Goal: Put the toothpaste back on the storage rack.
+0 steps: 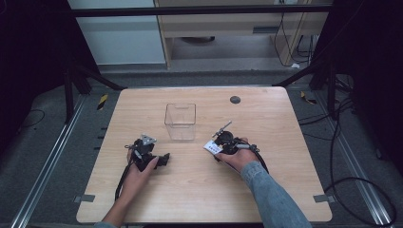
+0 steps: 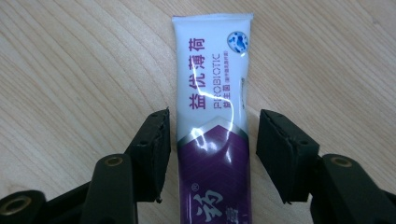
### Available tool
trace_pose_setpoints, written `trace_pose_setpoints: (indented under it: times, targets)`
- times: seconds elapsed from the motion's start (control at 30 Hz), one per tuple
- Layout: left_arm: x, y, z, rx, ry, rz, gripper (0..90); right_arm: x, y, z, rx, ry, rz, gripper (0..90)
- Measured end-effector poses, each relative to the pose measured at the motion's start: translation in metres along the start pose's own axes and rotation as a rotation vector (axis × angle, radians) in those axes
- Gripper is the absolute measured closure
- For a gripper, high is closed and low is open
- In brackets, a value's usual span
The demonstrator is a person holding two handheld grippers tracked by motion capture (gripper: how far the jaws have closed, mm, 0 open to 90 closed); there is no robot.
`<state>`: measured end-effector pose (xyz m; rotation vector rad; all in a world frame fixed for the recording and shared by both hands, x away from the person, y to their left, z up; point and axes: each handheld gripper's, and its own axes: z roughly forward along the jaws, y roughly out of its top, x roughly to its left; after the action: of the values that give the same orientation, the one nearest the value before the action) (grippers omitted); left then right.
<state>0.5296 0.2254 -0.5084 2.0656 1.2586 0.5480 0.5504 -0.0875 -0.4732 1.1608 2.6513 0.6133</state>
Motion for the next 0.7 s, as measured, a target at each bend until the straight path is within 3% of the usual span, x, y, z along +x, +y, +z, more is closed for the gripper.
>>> trace_pose_setpoints:
  times: [0.37,0.7]
  targets:
    - [0.0000,0.0000,0.0000,0.000,0.000,0.000,0.0,0.0004,0.0006,0.0036,0.003,0.003,-0.001,45.7]
    - [0.0000,0.0000,0.0000,0.000,0.000,0.000,0.0,0.0004,0.0019,0.0036,0.000,-0.010,0.008,53.7]
